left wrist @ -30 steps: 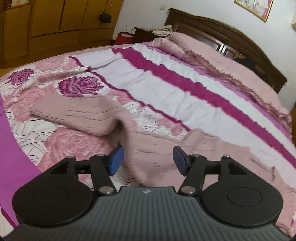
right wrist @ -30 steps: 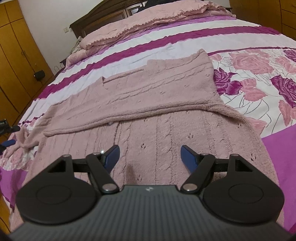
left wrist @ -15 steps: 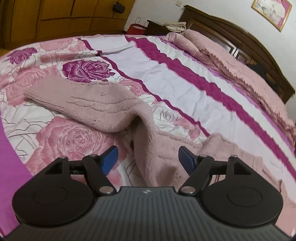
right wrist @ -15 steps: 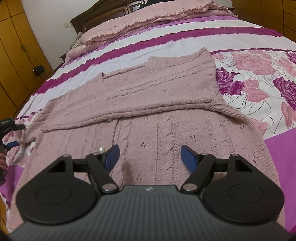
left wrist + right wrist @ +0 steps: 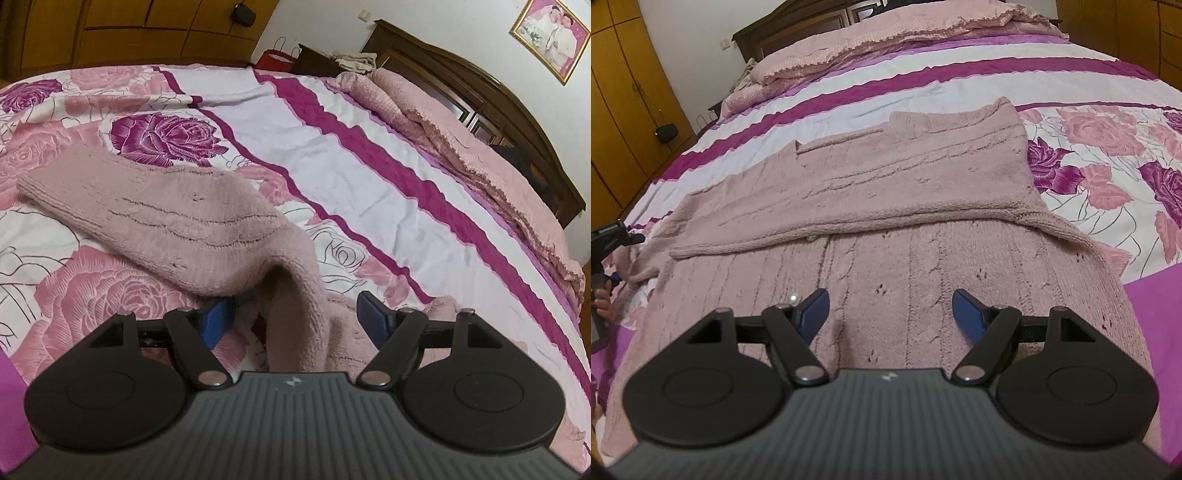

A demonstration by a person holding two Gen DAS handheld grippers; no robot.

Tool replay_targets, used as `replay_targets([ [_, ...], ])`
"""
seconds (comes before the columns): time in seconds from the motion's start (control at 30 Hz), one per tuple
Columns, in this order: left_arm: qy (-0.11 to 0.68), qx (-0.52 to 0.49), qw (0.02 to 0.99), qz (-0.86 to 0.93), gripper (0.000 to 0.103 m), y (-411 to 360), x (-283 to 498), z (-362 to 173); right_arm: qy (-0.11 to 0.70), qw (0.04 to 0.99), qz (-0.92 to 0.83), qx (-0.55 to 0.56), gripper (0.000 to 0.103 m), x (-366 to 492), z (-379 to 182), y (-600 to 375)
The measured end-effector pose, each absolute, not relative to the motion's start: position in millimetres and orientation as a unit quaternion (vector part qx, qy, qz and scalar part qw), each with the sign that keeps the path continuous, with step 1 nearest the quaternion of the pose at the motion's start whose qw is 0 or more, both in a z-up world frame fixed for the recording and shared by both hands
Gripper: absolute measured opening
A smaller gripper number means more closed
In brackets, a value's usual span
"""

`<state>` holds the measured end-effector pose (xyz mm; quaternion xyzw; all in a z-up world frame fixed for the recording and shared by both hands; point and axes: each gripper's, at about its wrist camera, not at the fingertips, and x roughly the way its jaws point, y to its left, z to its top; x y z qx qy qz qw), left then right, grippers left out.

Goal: Fold small clothes
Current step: 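Grasp the extended sleeve cuff with the left tool and lift it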

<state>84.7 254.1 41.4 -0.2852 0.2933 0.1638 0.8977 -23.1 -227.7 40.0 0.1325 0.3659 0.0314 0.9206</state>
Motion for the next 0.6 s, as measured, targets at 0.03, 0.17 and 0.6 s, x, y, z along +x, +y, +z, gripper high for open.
replay_targets([
  [0.03,0.289,-0.282,0.9,0.162,0.073,253.5,84.4,41.9,0.366,0.921,0.031,0.132,0.075,-23.4,39.7,-226.9],
  [0.17,0.278,-0.264,0.91,0.156,0.018,253.0,82.9,48.4,0.364,0.921,0.036,0.136,0.075,-23.7,41.1,-226.6],
  [0.6,0.127,-0.307,0.943,0.031,0.015,221.3,47.0,141.4,0.345,0.924,0.048,0.159,0.075,-29.2,45.5,-230.6],
])
